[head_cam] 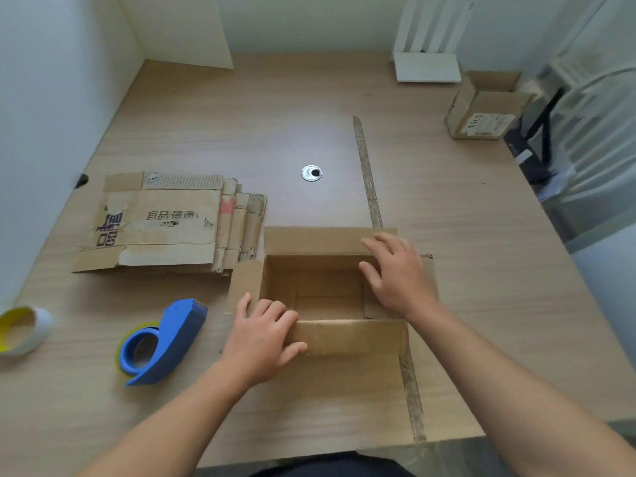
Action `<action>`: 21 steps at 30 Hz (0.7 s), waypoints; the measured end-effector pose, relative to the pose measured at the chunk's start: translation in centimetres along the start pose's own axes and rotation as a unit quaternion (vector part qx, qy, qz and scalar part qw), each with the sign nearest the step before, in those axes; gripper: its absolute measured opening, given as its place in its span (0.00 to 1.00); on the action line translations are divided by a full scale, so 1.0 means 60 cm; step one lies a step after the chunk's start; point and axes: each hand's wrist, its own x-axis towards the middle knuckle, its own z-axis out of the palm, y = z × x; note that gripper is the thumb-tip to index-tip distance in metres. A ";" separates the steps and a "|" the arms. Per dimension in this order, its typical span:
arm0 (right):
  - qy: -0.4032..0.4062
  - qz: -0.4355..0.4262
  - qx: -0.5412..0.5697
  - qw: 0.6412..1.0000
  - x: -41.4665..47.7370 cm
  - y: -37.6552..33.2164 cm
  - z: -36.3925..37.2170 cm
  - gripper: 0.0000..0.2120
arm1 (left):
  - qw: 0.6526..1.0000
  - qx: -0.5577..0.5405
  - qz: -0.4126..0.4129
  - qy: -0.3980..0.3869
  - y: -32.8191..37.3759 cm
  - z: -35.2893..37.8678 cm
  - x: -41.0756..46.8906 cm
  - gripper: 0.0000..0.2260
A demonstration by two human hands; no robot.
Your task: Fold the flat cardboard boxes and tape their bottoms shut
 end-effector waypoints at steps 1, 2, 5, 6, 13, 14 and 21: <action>0.034 0.038 -0.010 0.999 -0.024 0.004 -0.004 0.21 | 1.000 -0.011 -0.006 0.010 -0.002 -0.007 0.001 0.24; 0.046 0.085 -0.020 0.995 -0.047 0.008 -0.005 0.22 | 0.999 -0.020 -0.021 0.017 -0.004 -0.014 0.003 0.25; -0.023 0.201 -0.019 0.979 -0.095 0.011 0.009 0.26 | 0.995 -0.038 -0.090 -0.002 -0.010 -0.034 0.006 0.32; -0.040 0.221 0.007 0.974 -0.102 0.010 0.018 0.27 | 0.993 -0.048 -0.107 -0.026 -0.011 -0.037 0.005 0.34; -0.020 0.272 0.203 0.941 -0.099 -0.001 0.036 0.28 | 0.976 -0.141 -0.127 -0.107 -0.014 -0.029 -0.002 0.34; -0.025 0.268 0.192 0.944 -0.099 -0.002 0.033 0.28 | 0.975 -0.146 -0.127 -0.108 -0.014 -0.030 0.000 0.35; -0.100 0.015 -0.006 0.995 -0.163 -0.081 0.037 0.31 | 0.986 -0.107 -0.088 -0.090 -0.034 -0.055 -0.017 0.35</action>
